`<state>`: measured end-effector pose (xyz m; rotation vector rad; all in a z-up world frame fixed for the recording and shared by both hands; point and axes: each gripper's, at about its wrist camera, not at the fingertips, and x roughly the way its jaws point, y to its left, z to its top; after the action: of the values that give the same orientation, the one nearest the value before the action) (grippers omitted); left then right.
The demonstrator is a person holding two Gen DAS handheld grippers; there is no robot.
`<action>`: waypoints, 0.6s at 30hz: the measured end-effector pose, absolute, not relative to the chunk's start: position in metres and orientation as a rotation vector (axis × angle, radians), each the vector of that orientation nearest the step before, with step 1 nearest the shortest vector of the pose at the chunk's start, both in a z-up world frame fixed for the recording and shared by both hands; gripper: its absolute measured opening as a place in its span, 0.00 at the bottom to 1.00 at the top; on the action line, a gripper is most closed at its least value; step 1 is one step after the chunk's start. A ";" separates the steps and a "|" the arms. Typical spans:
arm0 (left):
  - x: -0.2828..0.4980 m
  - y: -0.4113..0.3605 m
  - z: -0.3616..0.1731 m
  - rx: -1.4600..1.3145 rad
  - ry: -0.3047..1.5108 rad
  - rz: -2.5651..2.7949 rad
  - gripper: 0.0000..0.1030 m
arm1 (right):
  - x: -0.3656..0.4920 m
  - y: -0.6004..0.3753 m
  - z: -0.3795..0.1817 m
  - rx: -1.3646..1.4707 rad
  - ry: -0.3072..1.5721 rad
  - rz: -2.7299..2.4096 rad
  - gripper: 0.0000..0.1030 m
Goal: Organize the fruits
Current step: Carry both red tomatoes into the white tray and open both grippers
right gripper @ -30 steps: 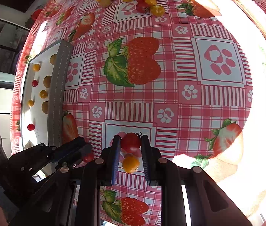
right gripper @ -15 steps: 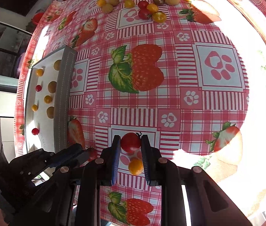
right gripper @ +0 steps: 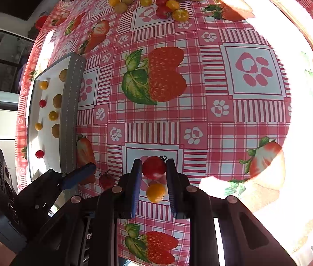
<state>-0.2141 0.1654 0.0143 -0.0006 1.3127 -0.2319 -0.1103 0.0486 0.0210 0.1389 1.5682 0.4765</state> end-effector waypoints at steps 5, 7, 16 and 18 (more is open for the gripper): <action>-0.214 0.162 0.013 0.038 1.297 -0.218 0.33 | -0.110 0.049 0.021 0.138 1.569 0.474 0.23; -0.213 0.163 0.014 0.043 1.292 -0.220 0.27 | -0.110 0.049 0.020 0.137 1.571 0.473 0.23; -0.215 0.180 0.021 -0.047 1.302 -0.213 0.21 | -0.107 0.055 0.021 0.135 1.567 0.478 0.23; -0.216 0.182 0.026 -0.054 1.289 -0.213 0.20 | -0.105 0.055 0.022 0.134 1.567 0.478 0.23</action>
<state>-0.2159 0.1823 0.0261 -0.0543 1.2890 -0.2131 -0.1055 0.0553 0.0217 0.1345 1.5666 0.4783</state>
